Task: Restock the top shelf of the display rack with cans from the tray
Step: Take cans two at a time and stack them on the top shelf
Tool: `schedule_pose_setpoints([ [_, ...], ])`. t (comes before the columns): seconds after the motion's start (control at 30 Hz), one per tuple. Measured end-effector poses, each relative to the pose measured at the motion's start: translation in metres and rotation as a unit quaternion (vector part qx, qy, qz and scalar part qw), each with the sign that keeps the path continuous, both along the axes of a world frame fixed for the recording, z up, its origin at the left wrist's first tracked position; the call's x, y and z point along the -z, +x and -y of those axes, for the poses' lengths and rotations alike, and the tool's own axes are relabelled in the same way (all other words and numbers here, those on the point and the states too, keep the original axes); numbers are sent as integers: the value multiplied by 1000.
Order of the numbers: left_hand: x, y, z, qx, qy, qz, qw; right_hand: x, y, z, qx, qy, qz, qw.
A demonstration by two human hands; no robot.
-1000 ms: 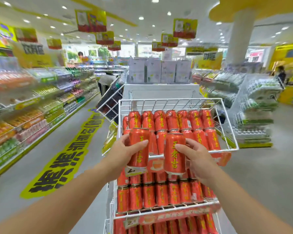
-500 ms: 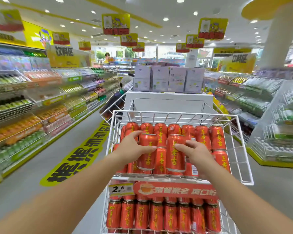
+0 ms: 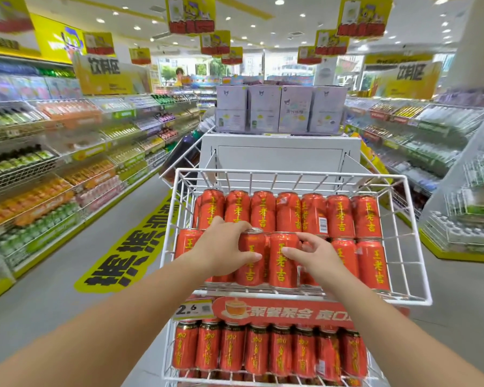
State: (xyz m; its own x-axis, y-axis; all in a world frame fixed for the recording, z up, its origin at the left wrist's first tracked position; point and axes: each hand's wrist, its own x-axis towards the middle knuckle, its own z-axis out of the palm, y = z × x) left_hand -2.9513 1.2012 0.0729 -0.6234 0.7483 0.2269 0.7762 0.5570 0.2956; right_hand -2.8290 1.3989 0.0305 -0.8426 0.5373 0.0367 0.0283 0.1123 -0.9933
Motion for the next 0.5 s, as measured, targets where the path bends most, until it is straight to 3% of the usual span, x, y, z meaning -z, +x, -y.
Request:
schedule_pose_setpoints([
  [0.2, 4, -14, -4, -18, -67, -123, 990, 9, -6, 0, -1, -6, 10, 1000],
  [0.5, 10, -31, -14, 20, -106, -91, 990, 14, -11, 0, -1, 28, 14, 1000],
])
